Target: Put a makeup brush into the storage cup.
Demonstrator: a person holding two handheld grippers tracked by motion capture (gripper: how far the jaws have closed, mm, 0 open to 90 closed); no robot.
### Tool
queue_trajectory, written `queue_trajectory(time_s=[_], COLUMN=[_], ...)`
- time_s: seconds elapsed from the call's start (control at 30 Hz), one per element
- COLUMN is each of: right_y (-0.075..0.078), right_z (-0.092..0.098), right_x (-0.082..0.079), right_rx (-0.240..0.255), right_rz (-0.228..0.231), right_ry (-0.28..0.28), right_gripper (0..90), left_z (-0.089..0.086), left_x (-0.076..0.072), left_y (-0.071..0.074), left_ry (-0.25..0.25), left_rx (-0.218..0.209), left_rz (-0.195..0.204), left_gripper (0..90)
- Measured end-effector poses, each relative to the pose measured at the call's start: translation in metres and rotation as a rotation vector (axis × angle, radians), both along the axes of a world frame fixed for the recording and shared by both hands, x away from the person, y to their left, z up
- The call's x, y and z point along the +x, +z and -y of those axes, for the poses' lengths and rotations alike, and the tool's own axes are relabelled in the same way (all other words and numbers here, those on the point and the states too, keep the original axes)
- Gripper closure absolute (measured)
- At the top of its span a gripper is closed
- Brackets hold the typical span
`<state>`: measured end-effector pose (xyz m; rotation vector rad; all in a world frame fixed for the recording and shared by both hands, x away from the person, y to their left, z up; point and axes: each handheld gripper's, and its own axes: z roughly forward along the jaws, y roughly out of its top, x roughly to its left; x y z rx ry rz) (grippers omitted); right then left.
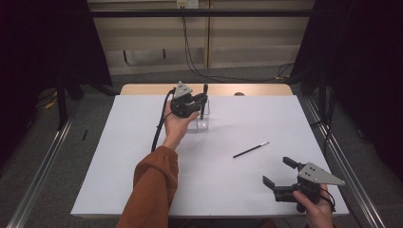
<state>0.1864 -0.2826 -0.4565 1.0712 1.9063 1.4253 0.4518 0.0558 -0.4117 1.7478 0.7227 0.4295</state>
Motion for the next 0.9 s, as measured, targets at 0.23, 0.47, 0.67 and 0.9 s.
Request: queue_trajectory(time_s=[0.23, 0.47, 0.67, 0.9], right_y=[0.000, 0.000, 0.000, 0.000], right_z=[0.000, 0.000, 0.000, 0.000], right_x=[0.000, 0.000, 0.000, 0.000], right_rx=[0.002, -0.001, 0.001, -0.001], right_rz=[0.000, 0.000, -0.001, 0.000], right_ry=[0.000, 0.000, -0.002, -0.001], right_gripper=[0.2, 0.2, 0.2, 0.2], left_z=[0.000, -0.004, -0.005, -0.006], left_x=[0.000, 0.000, -0.002, -0.002], left_y=[-0.007, -0.010, -0.010, -0.012], left_ry=[0.000, 0.011, 0.018, 0.012], left_rx=[0.012, 0.010, 0.016, 0.014], left_rz=[-0.011, -0.026, -0.042, -0.057], left_gripper=[75.5, 75.5, 74.8, 71.9])
